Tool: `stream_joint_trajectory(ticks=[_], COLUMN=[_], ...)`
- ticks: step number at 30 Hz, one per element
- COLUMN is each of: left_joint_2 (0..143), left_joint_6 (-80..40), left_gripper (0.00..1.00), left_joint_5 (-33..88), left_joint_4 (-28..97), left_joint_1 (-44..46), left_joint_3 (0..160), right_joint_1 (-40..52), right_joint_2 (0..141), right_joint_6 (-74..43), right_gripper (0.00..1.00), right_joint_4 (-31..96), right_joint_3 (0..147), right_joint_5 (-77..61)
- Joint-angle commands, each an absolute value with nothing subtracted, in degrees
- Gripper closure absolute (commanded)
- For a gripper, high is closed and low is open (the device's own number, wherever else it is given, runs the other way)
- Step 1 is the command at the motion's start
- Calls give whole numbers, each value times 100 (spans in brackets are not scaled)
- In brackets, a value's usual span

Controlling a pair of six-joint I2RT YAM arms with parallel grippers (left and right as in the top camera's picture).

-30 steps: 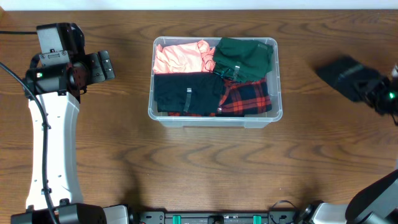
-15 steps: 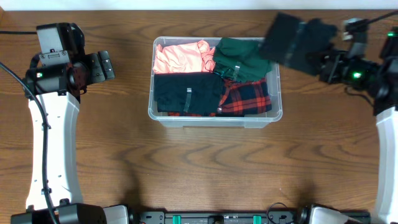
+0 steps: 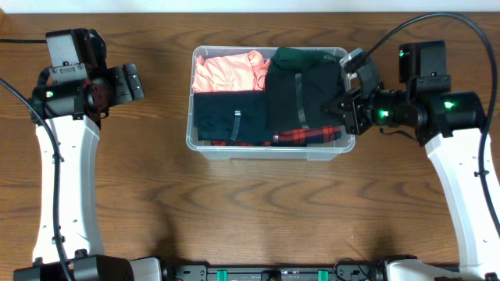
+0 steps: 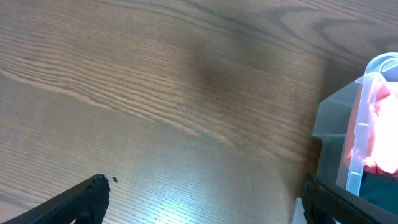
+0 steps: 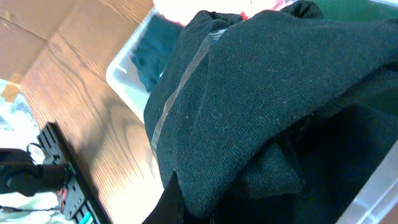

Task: Pack container
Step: 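Carry the black garment over the bin's front right corner, then lower the black garment into the bin, release, and withdraw right gripper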

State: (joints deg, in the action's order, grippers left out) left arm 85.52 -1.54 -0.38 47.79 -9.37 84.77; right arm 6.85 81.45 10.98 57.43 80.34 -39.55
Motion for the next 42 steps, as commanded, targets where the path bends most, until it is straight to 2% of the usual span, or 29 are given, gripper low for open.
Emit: stream_joint_trajectory(ticks=[1, 18, 19, 20, 21, 22, 24, 28, 31, 33, 34, 37, 38, 39, 42], left_joint_2=[8600, 8600, 8600, 8600, 8600, 8600, 8600, 8600, 8600, 8600, 8600, 8600, 8600, 8600, 8600], left_joint_6=[-204, -204, -204, -204, -204, -204, -204, -204, -204, -204, -204, -204, -204, -204, -204], left_gripper=[2, 2, 2, 2, 2, 2, 2, 2, 2, 2, 2, 2, 2, 2, 2], left_joint_5=[-60, -60, -60, -60, -60, -60, -60, -60, -60, -60, -60, -60, -60, -60, -60], left_joint_4=[4797, 4797, 4797, 4797, 4797, 4797, 4797, 4797, 4797, 4797, 4797, 4797, 4797, 4794, 4797], left_joint_1=[-958, -958, -958, -958, -958, -958, -958, -958, -958, -958, -958, -958, -958, -958, -958], left_joint_3=[8462, 8462, 8462, 8462, 8462, 8462, 8462, 8462, 8462, 8462, 8462, 8462, 8462, 8462, 8462], right_joint_1=[720, 720, 720, 720, 720, 720, 720, 720, 720, 722, 731, 840, 895, 956, 1166], right_joint_2=[8178, 8326, 8326, 8326, 8326, 8326, 8324, 8320, 8320, 8320, 8320, 8331, 8370, 8423, 8722], right_joint_6=[1280, 1288, 1262, 1258, 1243, 1221, 1162, 982, 921, 919, 862, 720, 707, 707, 709], right_gripper=[99, 99, 78, 43, 23, 16, 14, 19, 28, 39, 48, 85, 94, 98, 99], right_joint_4=[5747, 5483, 5487, 5494, 5500, 5507, 5505, 5511, 5511, 5500, 5481, 5354, 5334, 5321, 5175], right_joint_3=[7876, 7605, 7605, 7605, 7607, 7607, 7609, 7806, 8145, 8374, 8451, 8508, 8506, 8506, 8506], right_joint_5=[-3760, -3750, -3745, -3743, -3719, -3669, -3601, -3398, -3380, -3352, -3269, -2936, -2829, -2729, -2458])
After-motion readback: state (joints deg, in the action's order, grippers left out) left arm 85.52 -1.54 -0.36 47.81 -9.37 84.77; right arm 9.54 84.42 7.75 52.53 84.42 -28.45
